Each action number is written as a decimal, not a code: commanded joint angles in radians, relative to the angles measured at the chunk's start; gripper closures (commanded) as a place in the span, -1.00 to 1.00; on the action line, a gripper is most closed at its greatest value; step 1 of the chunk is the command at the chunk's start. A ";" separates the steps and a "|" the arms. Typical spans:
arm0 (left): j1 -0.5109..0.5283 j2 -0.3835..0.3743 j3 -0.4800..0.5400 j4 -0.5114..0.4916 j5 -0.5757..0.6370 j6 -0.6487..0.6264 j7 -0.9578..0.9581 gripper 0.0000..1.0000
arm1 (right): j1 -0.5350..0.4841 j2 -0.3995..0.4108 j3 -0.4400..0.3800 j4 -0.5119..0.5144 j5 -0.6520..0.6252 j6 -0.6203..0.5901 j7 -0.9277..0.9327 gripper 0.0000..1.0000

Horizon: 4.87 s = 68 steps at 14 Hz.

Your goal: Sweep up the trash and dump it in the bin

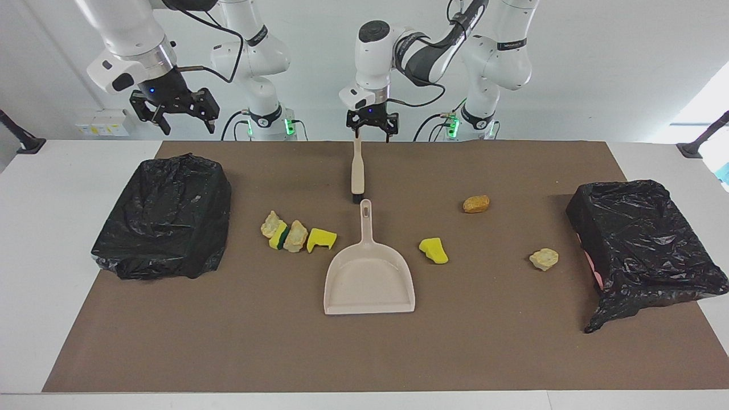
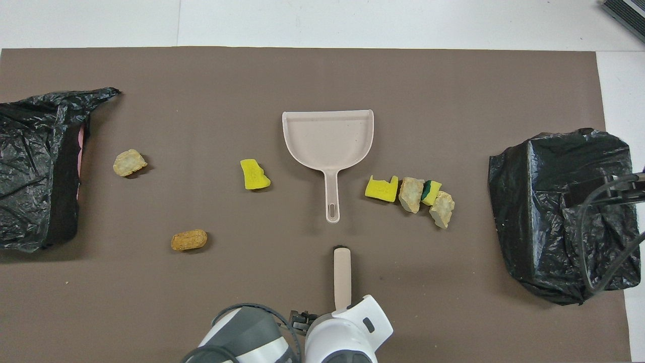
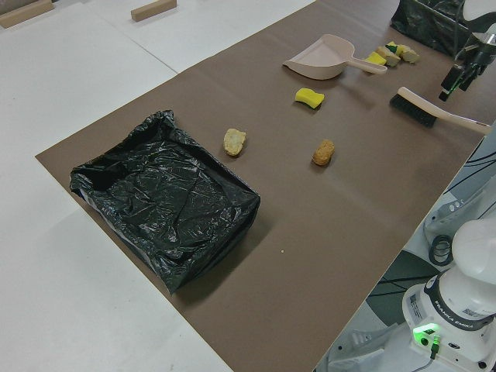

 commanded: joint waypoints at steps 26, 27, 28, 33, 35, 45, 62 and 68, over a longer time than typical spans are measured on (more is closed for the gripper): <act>-0.101 0.113 0.021 -0.017 -0.034 0.042 -0.269 1.00 | -0.013 -0.030 0.008 -0.034 -0.006 0.001 -0.029 -1.00; -0.088 0.100 0.026 -0.003 -0.034 0.011 -0.266 1.00 | -0.013 -0.030 0.008 -0.034 -0.006 0.001 -0.029 -1.00; -0.071 0.078 0.030 -0.002 -0.034 -0.021 -0.255 1.00 | -0.013 -0.030 0.008 -0.034 -0.006 0.001 -0.029 -1.00; 0.095 0.017 0.030 0.004 -0.032 -0.138 -0.188 1.00 | -0.008 -0.028 0.008 -0.032 -0.006 0.003 -0.018 -1.00; 0.211 0.021 0.030 0.015 -0.014 -0.138 -0.145 1.00 | 0.003 -0.018 0.018 -0.022 -0.003 -0.002 0.005 -1.00; 0.687 0.187 0.030 0.233 0.156 -0.144 0.245 1.00 | 0.217 0.284 0.048 0.072 0.066 0.194 0.281 -1.00; 1.052 0.095 0.020 -0.077 0.167 0.152 0.733 1.00 | 0.467 0.571 0.072 0.023 0.157 0.566 0.485 -1.00; 0.893 0.058 0.016 -0.128 0.106 0.133 0.739 1.00 | 0.478 0.561 0.072 0.011 0.160 0.546 0.493 1.00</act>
